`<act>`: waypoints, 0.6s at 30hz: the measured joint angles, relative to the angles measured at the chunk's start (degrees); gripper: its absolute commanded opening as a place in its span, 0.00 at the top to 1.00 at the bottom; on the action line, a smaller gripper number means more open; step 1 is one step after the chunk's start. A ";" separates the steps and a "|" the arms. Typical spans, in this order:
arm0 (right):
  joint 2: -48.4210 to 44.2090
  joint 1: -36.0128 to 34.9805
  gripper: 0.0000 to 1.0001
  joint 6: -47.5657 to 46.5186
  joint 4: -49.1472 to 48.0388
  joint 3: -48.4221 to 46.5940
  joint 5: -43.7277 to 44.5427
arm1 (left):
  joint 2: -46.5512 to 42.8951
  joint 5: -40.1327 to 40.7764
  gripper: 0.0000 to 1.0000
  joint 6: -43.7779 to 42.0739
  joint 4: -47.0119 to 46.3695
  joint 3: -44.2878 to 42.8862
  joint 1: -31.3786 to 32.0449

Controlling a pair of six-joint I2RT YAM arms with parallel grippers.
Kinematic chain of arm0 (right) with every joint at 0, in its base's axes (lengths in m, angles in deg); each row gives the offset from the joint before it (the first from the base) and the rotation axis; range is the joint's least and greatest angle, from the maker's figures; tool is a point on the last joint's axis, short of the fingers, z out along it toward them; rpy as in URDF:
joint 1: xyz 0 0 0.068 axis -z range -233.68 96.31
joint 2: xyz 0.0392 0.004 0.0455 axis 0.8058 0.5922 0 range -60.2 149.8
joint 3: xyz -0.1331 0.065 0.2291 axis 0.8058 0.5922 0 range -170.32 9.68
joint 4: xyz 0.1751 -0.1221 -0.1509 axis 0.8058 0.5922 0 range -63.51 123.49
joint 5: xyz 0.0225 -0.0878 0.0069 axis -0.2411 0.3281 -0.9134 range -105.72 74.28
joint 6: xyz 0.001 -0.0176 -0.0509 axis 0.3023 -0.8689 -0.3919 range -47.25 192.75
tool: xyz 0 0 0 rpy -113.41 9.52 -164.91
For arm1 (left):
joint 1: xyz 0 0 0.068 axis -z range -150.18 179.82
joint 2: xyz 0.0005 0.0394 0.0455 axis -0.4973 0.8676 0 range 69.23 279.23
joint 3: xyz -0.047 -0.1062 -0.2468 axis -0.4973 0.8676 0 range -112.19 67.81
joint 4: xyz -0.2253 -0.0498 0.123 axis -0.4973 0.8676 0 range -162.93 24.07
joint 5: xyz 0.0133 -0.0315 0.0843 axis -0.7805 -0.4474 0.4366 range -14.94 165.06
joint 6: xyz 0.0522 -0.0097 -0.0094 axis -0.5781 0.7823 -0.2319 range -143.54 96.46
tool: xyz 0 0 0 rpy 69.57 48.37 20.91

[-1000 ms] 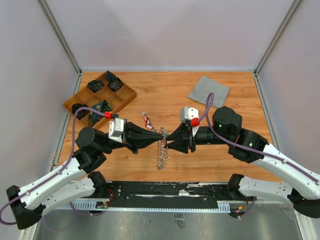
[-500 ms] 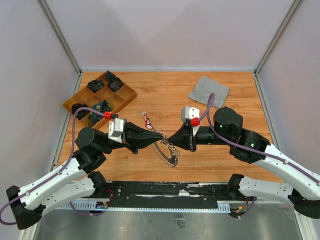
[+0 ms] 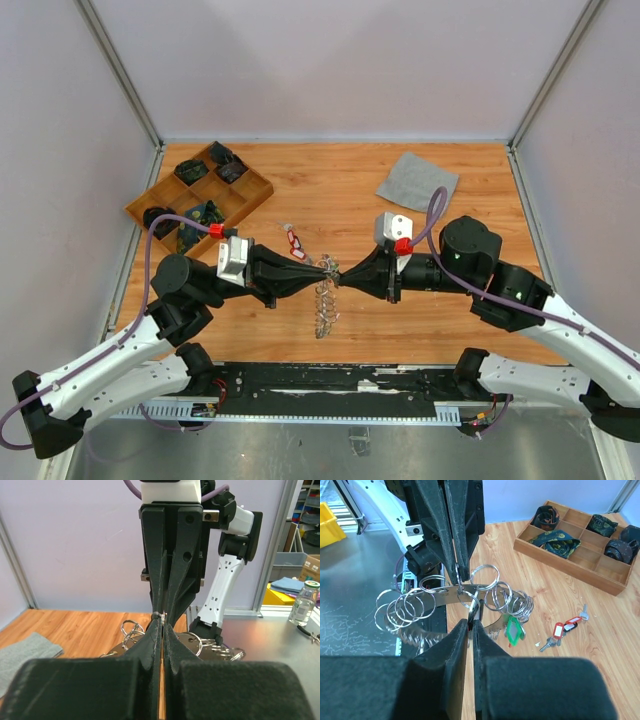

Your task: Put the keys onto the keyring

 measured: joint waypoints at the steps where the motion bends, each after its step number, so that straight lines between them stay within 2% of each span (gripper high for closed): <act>1: -0.09 0.00 0.83 -0.04 0.04 0.00 -0.02 | 0.04 -0.17 0.99 0.00 0.00 0.00 0.00; 3: -0.20 0.00 0.78 -0.35 0.11 0.00 -0.07 | 0.15 -0.44 0.99 0.00 0.00 0.00 0.00; 6: -0.33 0.00 0.75 -1.33 1.51 -0.24 -0.04 | 0.22 -0.79 0.99 0.00 0.00 0.00 -0.02; 14: -3.15 0.00 0.81 -3.06 3.34 -0.68 1.77 | 0.26 -1.70 0.99 0.00 -0.04 0.00 0.00; 18: -3.41 0.00 0.81 -0.96 2.21 -0.85 3.45 | 0.48 -2.12 1.00 0.02 -0.07 -0.02 0.00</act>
